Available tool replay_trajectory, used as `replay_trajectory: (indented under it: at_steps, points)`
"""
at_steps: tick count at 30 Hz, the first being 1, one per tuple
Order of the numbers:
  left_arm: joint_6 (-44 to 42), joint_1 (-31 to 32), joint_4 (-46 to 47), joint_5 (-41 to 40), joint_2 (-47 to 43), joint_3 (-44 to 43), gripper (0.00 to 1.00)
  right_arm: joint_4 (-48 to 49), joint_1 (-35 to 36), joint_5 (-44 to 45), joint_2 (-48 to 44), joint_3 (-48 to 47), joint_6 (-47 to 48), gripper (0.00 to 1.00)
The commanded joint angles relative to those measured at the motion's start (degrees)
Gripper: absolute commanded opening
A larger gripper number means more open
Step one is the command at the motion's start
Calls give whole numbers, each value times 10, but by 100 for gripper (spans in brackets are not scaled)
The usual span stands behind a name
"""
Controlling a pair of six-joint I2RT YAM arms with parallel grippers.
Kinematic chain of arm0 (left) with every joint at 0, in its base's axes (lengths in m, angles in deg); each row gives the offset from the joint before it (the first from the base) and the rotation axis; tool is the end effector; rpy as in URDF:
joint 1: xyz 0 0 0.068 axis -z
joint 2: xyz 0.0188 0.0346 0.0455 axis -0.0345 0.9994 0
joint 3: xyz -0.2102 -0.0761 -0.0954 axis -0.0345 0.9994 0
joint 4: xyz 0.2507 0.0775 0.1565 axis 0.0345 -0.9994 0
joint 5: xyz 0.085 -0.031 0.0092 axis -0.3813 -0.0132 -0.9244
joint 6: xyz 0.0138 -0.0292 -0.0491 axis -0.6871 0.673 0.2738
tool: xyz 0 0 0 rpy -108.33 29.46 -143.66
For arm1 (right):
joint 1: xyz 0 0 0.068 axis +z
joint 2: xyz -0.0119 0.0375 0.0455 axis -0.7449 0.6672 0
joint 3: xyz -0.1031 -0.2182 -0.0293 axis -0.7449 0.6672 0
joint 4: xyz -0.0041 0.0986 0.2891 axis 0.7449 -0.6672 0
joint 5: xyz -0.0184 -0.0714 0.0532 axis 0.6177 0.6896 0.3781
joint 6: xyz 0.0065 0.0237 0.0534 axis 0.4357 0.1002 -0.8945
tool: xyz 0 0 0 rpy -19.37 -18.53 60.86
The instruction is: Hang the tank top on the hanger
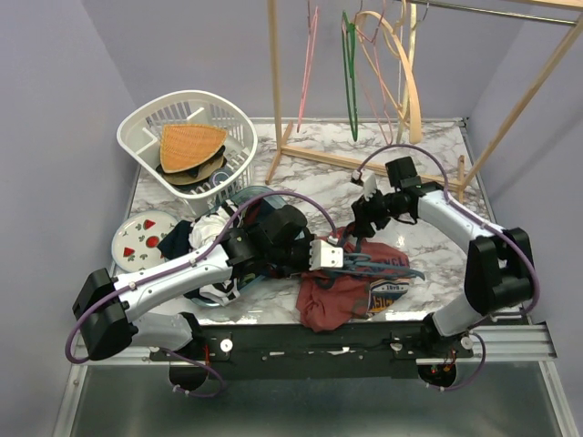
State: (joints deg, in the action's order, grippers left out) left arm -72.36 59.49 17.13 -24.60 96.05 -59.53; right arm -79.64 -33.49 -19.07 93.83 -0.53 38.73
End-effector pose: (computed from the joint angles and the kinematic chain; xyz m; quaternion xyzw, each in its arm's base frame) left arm 0.1648 -0.2854 0.2340 0.6677 0.6069 -0.2487 0.3521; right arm 0.3269 0.1101 0.1637 -0.3926 0.8410 0.2570 0.2691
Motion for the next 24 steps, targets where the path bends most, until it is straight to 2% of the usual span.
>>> replay_trajectory:
  at_steps: [1, 6, 9, 12, 13, 15, 16, 17, 24]
  points:
    - [-5, 5, 17, 8, -14, 4, 0, 25, 19, 99, 75, -48, -54, 69]
    - [-5, 5, 18, 8, -17, 5, 0, 45, 24, 133, 94, -41, -66, 67]
    - [-5, 5, 18, 5, -17, 4, 0, 48, 24, 152, 107, -45, -72, 60]
    - [-1, 5, 21, -9, -21, 5, 0, 42, 23, 153, 114, -42, -73, 44]
    - [2, 5, 26, -25, -24, 5, 0, 40, 23, 149, 114, -41, -75, 31]
    - [11, 3, 33, -41, -38, 8, 0, 36, 22, 149, 108, -39, -75, 18]
    - [13, -3, 38, -46, -45, 11, 0, 35, 20, 145, 103, -38, -76, 6]
    - [16, -9, 52, -49, -61, 18, 0, 34, 13, 141, 99, -37, -79, 1]
    - [57, -75, 118, -39, -118, 49, 0, 7, -45, 69, 44, -30, -75, 1]
